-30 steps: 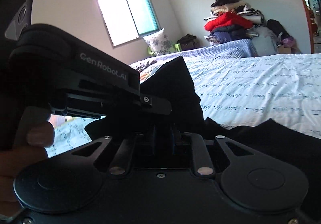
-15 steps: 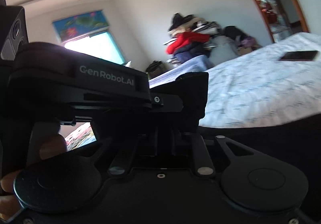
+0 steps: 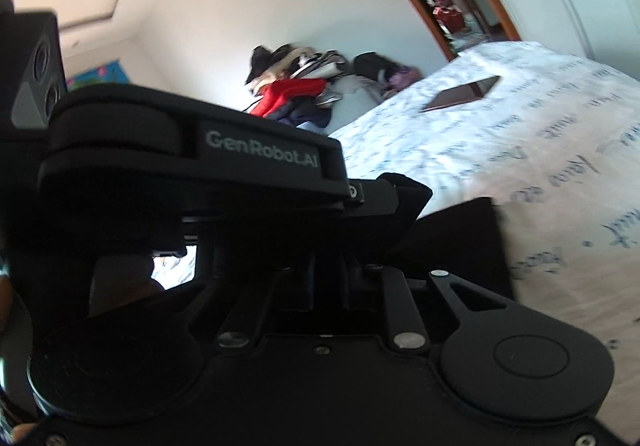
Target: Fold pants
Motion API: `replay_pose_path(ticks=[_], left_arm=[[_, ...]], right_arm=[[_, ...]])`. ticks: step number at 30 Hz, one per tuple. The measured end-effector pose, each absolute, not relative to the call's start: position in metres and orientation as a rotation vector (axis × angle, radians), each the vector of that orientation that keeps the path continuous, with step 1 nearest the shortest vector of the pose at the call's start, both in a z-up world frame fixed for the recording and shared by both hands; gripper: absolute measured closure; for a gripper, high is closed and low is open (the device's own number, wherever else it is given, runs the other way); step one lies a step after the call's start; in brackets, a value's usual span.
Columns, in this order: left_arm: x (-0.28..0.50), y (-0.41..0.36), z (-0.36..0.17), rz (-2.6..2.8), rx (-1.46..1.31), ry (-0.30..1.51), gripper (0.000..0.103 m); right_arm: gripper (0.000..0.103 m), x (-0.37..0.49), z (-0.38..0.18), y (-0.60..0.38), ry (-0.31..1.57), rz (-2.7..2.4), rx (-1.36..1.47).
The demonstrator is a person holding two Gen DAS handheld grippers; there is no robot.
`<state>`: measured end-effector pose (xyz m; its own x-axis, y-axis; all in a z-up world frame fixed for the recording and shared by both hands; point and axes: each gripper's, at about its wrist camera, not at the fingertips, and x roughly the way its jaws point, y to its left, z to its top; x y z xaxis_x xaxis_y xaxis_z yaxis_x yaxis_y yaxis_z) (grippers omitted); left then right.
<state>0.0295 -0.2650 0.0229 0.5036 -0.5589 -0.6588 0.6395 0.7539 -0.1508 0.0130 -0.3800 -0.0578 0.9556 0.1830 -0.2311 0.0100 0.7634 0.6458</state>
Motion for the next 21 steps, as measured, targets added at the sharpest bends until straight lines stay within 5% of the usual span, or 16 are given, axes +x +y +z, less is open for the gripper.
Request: replay_pose_path(ticks=[7, 11, 13, 18, 21], left_arm=[[0.042, -0.292, -0.003, -0.825, 0.091, 0.849, 0.078], [0.050, -0.272, -0.002, -0.835, -0.023, 0.899, 0.074], [0.056, -0.253, 0.006, -0.824, -0.093, 0.895, 0.072], [0.078, -0.190, 0.031, -0.619, -0.102, 0.807, 0.036], [0.098, -0.154, 0.032, -0.465, -0.070, 0.812, 0.034]], right_arm=[[0.087, 0.030, -0.069, -0.392, 0.351, 0.050, 0.741], [0.057, 0.033, -0.069, -0.396, 0.405, -0.003, 0.696], [0.058, 0.031, -0.067, -0.400, 0.402, -0.039, 0.677], [0.058, 0.027, -0.052, -0.423, 0.341, -0.174, 0.697], [0.058, 0.033, -0.041, -0.427, 0.320, -0.124, 0.648]])
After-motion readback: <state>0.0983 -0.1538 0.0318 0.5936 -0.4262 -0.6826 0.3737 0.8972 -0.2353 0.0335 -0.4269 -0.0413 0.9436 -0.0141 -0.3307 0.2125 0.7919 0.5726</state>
